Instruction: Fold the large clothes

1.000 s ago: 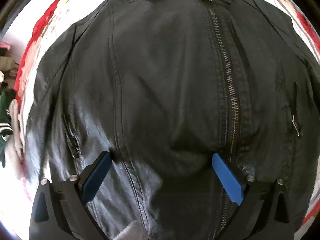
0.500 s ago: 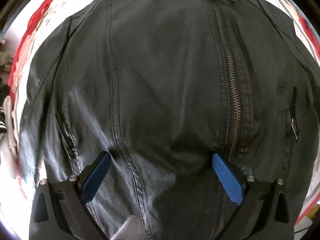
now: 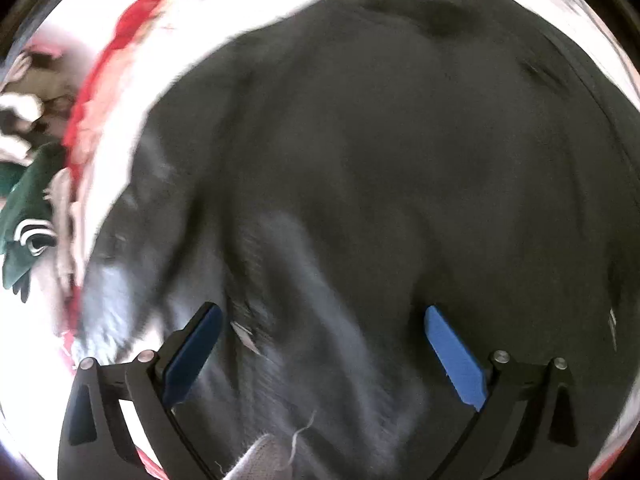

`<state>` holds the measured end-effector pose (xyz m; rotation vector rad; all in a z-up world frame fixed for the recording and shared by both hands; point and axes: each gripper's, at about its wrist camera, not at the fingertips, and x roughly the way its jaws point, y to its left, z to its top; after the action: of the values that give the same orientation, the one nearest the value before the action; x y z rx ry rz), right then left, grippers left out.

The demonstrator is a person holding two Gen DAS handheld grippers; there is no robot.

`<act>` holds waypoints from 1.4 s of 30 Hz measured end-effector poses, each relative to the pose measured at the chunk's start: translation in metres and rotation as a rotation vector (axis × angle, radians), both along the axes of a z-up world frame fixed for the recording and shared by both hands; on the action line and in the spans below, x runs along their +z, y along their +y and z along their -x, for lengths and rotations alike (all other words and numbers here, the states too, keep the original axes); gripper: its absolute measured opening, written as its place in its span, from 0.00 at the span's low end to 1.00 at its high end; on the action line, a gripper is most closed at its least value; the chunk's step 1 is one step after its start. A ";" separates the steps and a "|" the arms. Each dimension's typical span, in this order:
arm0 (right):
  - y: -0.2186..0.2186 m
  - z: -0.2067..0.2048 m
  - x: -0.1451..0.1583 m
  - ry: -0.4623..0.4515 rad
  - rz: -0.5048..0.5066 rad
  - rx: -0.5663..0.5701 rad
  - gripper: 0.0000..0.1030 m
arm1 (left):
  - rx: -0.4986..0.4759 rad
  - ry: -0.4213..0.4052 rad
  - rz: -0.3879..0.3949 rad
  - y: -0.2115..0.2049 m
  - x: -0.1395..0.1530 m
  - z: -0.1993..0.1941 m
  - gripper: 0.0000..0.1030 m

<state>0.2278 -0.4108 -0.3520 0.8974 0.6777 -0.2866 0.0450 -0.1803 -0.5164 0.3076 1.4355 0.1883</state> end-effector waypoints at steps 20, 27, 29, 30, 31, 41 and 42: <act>0.369 -0.093 -0.156 0.398 0.259 1.022 0.58 | 0.324 -0.088 -0.005 0.198 0.006 -0.065 1.00; 0.230 -0.010 -0.122 0.411 -0.024 0.706 0.62 | 0.323 -0.191 0.023 0.194 0.058 -0.061 1.00; 0.185 0.011 -0.121 0.503 0.030 0.581 0.62 | 0.301 -0.198 0.042 0.189 0.061 -0.065 1.00; 0.167 0.020 -0.125 0.557 0.049 0.539 0.62 | 0.278 -0.194 0.044 0.183 0.056 -0.068 1.00; 0.152 0.026 -0.131 0.615 0.064 0.509 0.62 | 0.263 -0.183 0.042 0.174 0.051 -0.069 1.00; 0.041 0.058 -0.209 0.677 -0.003 0.288 0.59 | 0.111 -0.019 0.014 0.119 -0.034 -0.088 1.00; 0.034 0.061 -0.208 0.657 -0.002 0.267 0.57 | 0.104 -0.022 0.020 0.118 -0.034 -0.087 1.00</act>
<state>0.1672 -0.3767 -0.5601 0.6971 1.3923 -0.3422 0.1324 -0.0624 -0.5500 0.2141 1.4321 0.2615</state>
